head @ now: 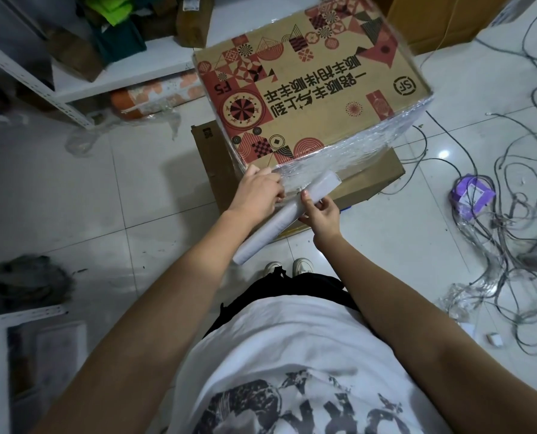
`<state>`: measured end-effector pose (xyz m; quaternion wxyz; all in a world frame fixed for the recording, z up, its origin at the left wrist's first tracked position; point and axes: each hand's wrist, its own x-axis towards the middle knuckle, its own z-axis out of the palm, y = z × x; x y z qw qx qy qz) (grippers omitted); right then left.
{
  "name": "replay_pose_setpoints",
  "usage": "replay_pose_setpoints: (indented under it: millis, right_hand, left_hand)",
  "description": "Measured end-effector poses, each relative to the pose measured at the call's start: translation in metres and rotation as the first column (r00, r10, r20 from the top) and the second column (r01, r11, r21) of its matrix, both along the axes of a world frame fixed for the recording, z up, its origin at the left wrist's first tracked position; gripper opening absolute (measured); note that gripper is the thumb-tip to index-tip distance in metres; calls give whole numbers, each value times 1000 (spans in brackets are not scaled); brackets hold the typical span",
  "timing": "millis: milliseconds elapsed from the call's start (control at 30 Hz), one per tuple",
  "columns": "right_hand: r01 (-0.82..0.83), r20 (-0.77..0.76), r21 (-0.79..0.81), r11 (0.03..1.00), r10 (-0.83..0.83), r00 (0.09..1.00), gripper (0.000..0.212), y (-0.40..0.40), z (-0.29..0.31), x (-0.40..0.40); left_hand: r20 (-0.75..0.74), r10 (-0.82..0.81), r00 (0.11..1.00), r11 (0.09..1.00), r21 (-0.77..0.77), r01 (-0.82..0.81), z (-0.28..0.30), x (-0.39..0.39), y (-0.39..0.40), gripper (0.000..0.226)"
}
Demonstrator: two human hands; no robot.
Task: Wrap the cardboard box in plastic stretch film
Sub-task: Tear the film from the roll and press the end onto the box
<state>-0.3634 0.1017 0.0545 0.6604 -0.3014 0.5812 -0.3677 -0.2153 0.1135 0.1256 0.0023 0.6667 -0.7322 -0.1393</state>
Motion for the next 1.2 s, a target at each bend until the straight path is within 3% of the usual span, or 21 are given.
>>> replay_pose_setpoints:
  millis: [200, 400, 833, 1067, 1200]
  right_hand:
    - [108, 48, 87, 990, -112, 993, 31, -6, -1, 4]
    - [229, 92, 251, 941, -258, 962, 32, -13, -9, 0]
    - [226, 17, 389, 893, -253, 967, 49, -33, -29, -31]
    - [234, 18, 417, 878, -266, 964, 35, -42, -33, -47]
    - [222, 5, 413, 883, -246, 969, 41, -41, -33, -48]
  left_hand:
    - [-13, -33, 999, 999, 6, 33, 2, 4, 0, 18]
    - [91, -111, 990, 994, 25, 109, 2, 6, 3, 19]
    - [110, -141, 984, 988, 74, 134, 4, 8, 4, 15]
    - [136, -173, 975, 983, 83, 163, 5, 9, 5, 20]
    - [154, -164, 974, 985, 81, 153, 5, 9, 5, 18]
